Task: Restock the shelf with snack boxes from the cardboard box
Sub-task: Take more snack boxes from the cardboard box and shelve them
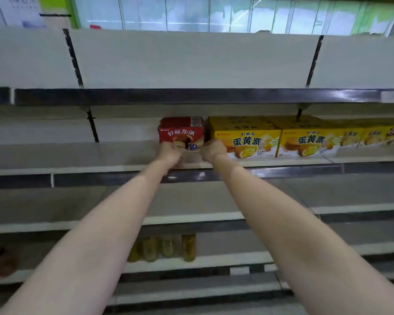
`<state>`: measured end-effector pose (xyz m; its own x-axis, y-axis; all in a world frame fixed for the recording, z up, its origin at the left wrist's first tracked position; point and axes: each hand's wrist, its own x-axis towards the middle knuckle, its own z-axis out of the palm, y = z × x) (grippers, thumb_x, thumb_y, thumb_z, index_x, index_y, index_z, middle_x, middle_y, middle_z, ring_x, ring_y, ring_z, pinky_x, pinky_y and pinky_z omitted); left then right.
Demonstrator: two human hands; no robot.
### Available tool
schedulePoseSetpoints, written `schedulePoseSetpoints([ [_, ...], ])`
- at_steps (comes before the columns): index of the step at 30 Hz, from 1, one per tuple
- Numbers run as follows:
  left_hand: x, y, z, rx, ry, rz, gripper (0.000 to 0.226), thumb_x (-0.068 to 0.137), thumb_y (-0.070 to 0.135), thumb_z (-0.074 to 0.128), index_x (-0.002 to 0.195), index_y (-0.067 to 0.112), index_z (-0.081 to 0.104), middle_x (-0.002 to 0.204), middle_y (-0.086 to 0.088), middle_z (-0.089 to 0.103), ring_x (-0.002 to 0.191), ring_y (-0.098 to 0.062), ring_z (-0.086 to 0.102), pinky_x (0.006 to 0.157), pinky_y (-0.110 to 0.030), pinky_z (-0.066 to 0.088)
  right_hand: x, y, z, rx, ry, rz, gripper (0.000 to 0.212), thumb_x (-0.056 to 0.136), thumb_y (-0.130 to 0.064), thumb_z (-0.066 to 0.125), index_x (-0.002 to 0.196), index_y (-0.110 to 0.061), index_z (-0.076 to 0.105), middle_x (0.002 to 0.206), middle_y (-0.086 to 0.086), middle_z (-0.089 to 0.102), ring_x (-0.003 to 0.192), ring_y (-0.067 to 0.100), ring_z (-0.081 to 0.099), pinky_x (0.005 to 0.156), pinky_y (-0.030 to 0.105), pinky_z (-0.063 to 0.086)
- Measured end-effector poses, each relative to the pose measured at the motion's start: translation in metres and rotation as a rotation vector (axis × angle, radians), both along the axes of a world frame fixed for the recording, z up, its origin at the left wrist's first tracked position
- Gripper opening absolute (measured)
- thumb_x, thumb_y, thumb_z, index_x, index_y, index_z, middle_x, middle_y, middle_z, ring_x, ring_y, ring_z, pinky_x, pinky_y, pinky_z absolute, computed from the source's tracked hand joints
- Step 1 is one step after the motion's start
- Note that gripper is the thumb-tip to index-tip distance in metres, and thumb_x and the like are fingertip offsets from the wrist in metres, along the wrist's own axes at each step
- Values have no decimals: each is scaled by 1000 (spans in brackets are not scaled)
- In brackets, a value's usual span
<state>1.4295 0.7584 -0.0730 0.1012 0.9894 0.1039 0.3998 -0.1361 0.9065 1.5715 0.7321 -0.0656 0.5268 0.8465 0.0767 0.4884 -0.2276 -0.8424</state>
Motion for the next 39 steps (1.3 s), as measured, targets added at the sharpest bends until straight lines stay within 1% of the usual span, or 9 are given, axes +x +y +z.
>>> schedulePoseSetpoints([
  [5,40,-71,-5,160,255,1,25,86,6,55,64,17,57,82,-11,64,80,-26,59,73,-29,45,37,-75,-9,17,57,81,26,92,-13,56,115,-7,66,117,17,67,109,34,64,93,44,55],
  [7,65,-106,-6,187,316,-93,18,86,9,56,70,16,59,82,-9,63,80,-28,60,70,-27,40,59,-111,-20,0,48,70,13,92,-14,55,98,-15,66,110,16,70,103,33,67,90,44,57],
  [11,132,-161,-29,182,429,-286,20,83,7,58,66,16,60,80,-12,71,80,-30,68,72,-36,57,119,-182,-64,-62,43,-30,15,90,-21,51,82,-15,62,96,19,72,92,37,70,81,46,59],
  [14,189,-208,-63,144,452,-434,23,80,3,57,60,13,57,70,-16,66,76,-36,69,71,-45,59,170,-251,-98,-127,98,-156,19,86,-20,54,88,-8,69,94,19,73,90,36,70,83,46,59],
  [21,314,-339,-145,100,596,-807,16,87,6,57,72,10,55,72,-11,57,78,-29,64,64,-32,45,266,-427,-168,-361,58,-382,21,92,-23,60,104,-7,68,103,15,67,102,31,65,84,37,54],
  [24,367,-399,-171,152,638,-969,8,88,8,61,81,7,62,79,-10,58,80,-21,57,68,-30,41,298,-497,-202,-419,98,-487,17,95,-20,55,103,-8,65,100,13,67,95,33,64,72,36,52],
  [27,417,-458,-196,212,692,-1102,13,89,11,60,94,4,69,96,-15,68,93,-29,64,74,-32,47,323,-560,-233,-427,133,-632,26,95,-21,59,113,-4,66,108,15,69,105,33,64,85,38,52],
  [34,520,-581,-250,241,792,-1434,9,88,16,60,94,13,65,103,-14,67,101,-32,63,76,-35,51,370,-688,-278,-497,207,-987,20,93,-18,55,105,-8,68,111,18,68,107,35,61,82,33,48],
  [39,569,-648,-274,145,690,-1667,6,84,13,64,78,14,64,78,-7,65,82,-28,65,67,-32,50,381,-757,-303,-545,321,-1238,6,93,-15,56,88,-18,59,95,7,64,92,29,61,73,31,46],
])
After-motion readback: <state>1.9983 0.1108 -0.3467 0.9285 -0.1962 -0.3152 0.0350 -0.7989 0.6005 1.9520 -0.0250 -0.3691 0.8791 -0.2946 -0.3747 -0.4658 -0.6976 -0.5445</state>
